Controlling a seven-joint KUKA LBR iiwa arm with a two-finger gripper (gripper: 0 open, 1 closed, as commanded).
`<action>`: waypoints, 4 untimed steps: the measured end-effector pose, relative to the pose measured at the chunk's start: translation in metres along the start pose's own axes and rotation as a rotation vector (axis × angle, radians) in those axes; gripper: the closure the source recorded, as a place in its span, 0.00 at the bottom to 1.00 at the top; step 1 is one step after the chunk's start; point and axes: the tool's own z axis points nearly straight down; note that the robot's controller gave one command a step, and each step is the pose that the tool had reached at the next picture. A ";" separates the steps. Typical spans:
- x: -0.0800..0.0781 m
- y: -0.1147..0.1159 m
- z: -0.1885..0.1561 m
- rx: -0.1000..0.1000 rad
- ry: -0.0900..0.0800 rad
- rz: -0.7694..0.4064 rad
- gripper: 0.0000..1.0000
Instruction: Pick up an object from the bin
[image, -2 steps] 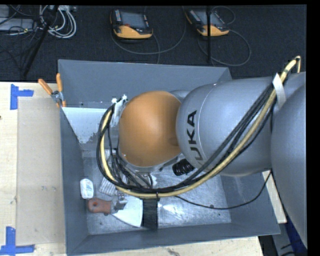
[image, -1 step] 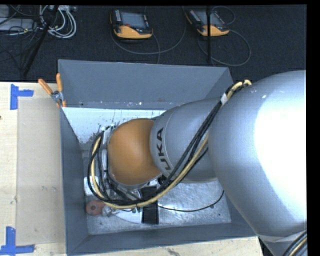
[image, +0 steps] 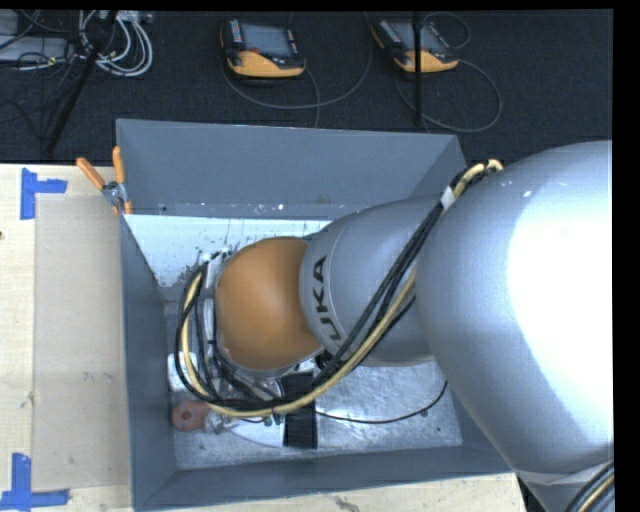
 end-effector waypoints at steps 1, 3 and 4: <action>0.000 0.000 -0.001 0.000 0.000 0.000 1.00; -0.007 -0.001 -0.052 0.004 -0.001 -0.065 1.00; -0.008 -0.007 -0.085 0.002 -0.017 -0.039 1.00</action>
Offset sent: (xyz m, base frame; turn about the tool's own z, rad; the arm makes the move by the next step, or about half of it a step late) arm 0.0303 0.0097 -0.0094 -0.1540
